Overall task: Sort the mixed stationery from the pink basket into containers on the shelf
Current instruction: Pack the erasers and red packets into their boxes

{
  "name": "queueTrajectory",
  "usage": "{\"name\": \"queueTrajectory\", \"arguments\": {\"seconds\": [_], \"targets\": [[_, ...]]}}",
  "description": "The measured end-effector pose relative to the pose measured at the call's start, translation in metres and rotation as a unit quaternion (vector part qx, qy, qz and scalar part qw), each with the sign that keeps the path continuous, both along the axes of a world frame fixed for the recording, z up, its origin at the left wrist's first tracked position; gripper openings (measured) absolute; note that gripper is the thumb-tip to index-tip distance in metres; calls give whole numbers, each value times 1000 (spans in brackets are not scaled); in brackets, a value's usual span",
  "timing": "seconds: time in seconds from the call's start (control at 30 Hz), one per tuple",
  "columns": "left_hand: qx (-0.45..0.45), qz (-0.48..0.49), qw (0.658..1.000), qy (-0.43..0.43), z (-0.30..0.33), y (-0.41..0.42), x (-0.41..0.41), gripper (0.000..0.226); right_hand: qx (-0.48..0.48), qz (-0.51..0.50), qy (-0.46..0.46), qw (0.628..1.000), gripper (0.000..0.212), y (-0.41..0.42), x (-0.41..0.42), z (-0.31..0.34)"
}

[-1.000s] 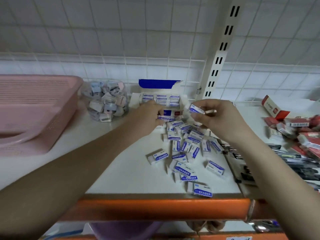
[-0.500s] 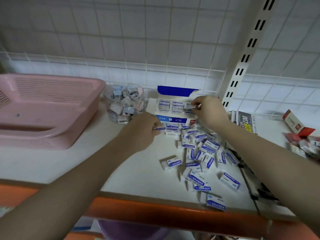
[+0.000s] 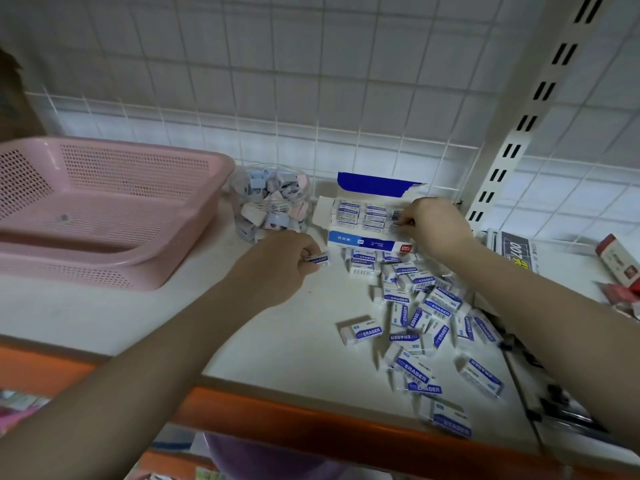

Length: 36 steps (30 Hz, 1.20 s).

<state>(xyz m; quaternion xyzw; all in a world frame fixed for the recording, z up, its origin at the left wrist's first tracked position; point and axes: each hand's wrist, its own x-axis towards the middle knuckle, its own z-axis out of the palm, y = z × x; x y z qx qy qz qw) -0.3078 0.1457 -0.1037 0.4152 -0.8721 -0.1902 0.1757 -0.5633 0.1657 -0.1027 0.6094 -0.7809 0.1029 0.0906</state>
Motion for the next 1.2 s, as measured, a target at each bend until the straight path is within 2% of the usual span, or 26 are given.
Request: {"name": "queueTrajectory", "arguments": {"seconds": [0.17, 0.3, 0.47, 0.6, 0.7, 0.87, 0.97, 1.07, 1.2], "targets": [[1, -15, 1000, 21, 2, -1, -4, 18, -26, -14, -85, 996, 19, 2, 4, 4], [14, -32, 998, 54, 8, -4, -13, 25, -42, 17, -146, 988, 17, 29, 14, 18], [21, -65, 996, 65, 18, -9, -34, 22, 37, 22, -196, 980, 9, 89, 22, 31], [-9, -80, 994, 80, 23, -10, -59, 19, 103, -18, -177, 979, 27, 118, 23, 22], [-21, -119, 991, 52, 26, -13, -87, 20, 83, -39, -185, 979, 29, 126, 31, 18], [-84, -153, 983, -55, 21, -32, -134, 30, 83, -59, -175, 979, 41, 136, 41, 18], [-144, -139, 975, -97, 13, -41, -151, 32, 53, -55, -166, 983, 37, 145, 44, 13], [-195, -106, 971, -89, 7, -44, -157, 31, -20, -56, -202, 978, 29, 156, 43, 6], [-171, -88, 979, -74, 4, -47, -159, 27, -123, -91, -276, 949, 30, 172, 43, 0]]}}
